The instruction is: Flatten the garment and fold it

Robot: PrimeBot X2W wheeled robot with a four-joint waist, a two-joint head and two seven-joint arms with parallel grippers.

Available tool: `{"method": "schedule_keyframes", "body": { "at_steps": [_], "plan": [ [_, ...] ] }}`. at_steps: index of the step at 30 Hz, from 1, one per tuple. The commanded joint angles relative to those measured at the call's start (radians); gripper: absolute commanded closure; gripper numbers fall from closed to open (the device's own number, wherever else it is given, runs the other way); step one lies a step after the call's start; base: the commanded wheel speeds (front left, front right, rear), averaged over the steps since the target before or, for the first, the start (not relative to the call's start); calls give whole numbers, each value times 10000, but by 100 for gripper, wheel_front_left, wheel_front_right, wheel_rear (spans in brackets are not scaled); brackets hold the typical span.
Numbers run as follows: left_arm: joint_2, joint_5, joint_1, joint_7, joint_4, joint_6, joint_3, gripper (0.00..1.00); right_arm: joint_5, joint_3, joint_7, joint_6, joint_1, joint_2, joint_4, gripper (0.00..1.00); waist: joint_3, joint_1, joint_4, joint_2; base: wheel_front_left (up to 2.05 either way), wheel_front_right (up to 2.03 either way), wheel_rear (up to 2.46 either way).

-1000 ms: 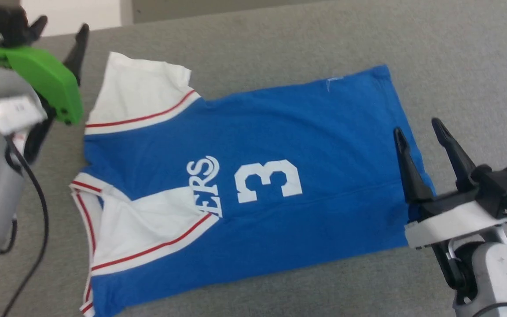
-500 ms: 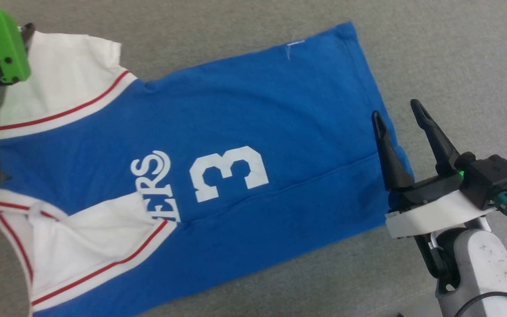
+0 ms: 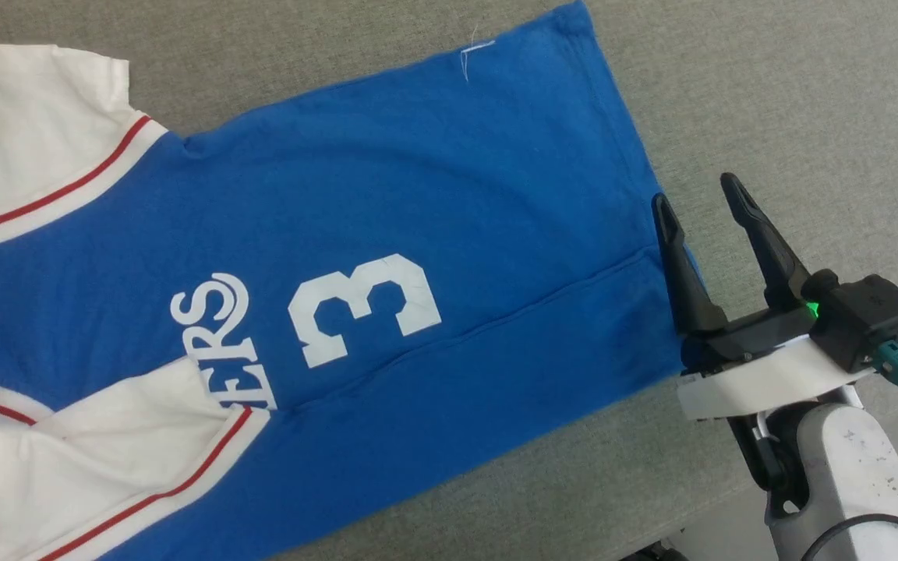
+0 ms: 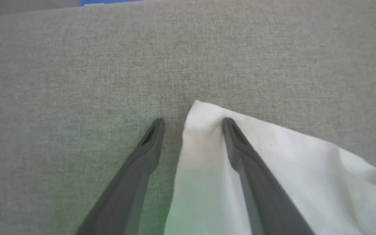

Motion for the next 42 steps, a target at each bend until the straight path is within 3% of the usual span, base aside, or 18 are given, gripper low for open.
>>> {"method": "schedule_keyframes", "body": {
  "at_steps": [1,5,9,17,22,32,33,34,35,36,39,42],
  "plan": [
    [-29,-93,524,281,-6,4,-215,100,-12,26,7,-15,-309,-10,-50,0,-1,-1,13,62,0,0,0],
    [106,-111,722,393,-474,92,-236,100,-83,18,409,-15,-899,-229,-169,0,-22,-1,50,62,0,0,0],
    [209,-170,880,437,-754,117,-220,100,89,101,1555,-15,-2251,-398,184,0,-21,-1,98,62,0,0,0],
    [174,-168,786,521,-1168,46,-339,100,880,96,4984,-15,-5713,-454,3200,0,260,-1,462,62,0,0,0],
    [154,-99,505,616,-1393,-52,-441,100,804,215,6856,-15,-7278,-446,4950,0,614,-1,748,62,0,0,0],
    [49,-138,279,497,-1488,-284,-517,100,562,384,8979,-15,-8544,-167,6974,0,962,-1,1107,62,0,0,0],
    [52,-147,278,470,-1475,-305,-511,100,541,329,9189,-15,-8594,-147,7109,19,967,-1,1120,62,0,0,0],
    [52,-163,290,431,-1451,-332,-506,100,480,303,9498,-15,-8633,-126,7260,61,962,-1,1137,62,0,0,0],
    [48,-181,312,402,-1426,-350,-502,100,426,284,9740,-15,-8648,-108,7350,75,946,-1,1148,62,0,0,0],
    [29,-223,357,356,-1390,-366,-486,100,373,278,9978,-15,-8644,-80,7398,100,909,-1,1158,62,0,0,0],
    [-105,-468,556,-48,-1356,-432,-279,100,224,455,10101,-15,-8513,-38,7193,100,742,-1,1169,62,0,0,0],
    [-168,-512,881,-936,-1461,-733,-129,100,268,720,9378,-15,-8152,-96,6733,100,439,-1,1222,62,0,0,0]
  ]
}}
